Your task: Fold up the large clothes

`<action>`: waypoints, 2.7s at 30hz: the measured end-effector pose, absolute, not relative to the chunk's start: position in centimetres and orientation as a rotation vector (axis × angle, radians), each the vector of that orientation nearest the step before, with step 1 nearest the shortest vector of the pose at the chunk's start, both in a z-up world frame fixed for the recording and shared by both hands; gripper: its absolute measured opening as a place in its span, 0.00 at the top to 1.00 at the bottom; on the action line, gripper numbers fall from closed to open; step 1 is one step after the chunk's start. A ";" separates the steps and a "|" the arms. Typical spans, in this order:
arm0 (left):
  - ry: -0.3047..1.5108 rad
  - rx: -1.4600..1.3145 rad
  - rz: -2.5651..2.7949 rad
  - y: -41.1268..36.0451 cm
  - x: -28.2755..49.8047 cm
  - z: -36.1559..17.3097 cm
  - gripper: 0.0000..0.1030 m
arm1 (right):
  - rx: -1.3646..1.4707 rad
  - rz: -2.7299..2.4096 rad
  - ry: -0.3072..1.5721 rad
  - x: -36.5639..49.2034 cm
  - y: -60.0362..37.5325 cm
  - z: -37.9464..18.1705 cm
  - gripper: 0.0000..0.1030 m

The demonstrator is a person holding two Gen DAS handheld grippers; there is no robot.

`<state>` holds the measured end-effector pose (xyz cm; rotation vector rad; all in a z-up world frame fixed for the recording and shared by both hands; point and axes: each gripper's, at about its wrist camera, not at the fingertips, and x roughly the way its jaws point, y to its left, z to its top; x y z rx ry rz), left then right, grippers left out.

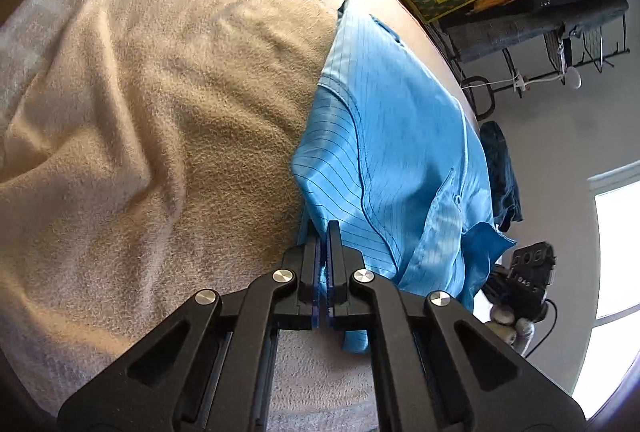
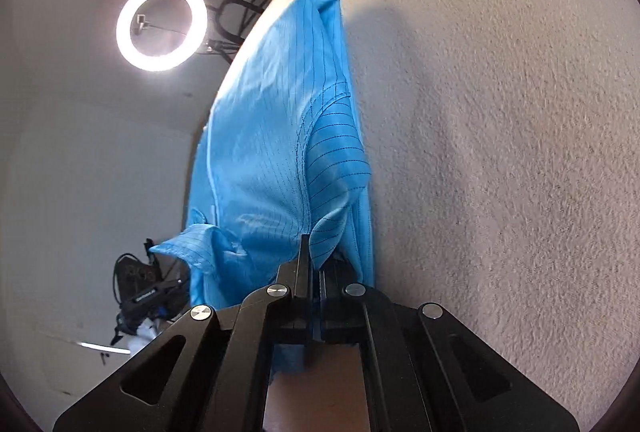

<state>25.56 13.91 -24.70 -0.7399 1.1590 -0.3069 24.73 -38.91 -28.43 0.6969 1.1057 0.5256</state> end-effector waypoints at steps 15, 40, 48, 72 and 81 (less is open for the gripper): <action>0.997 -0.563 -0.345 10.7 24.7 -16.0 0.86 | 0.276 0.662 0.873 19.2 -37.4 -17.1 0.90; 1.165 -0.530 -0.595 -7.6 24.7 -21.6 0.53 | 0.126 0.658 0.942 24.7 -30.7 -20.2 0.68; 1.124 -0.464 -0.619 -8.8 23.2 -21.8 0.99 | 0.269 0.792 1.065 26.5 -31.0 -22.7 0.64; 1.112 -0.316 -0.674 -10.6 20.5 -21.3 1.00 | 0.455 0.607 1.060 30.1 -33.6 -23.8 0.90; 0.955 -0.367 -0.579 -3.3 22.1 -15.6 1.00 | 0.242 0.516 0.863 28.3 -34.8 -20.1 0.90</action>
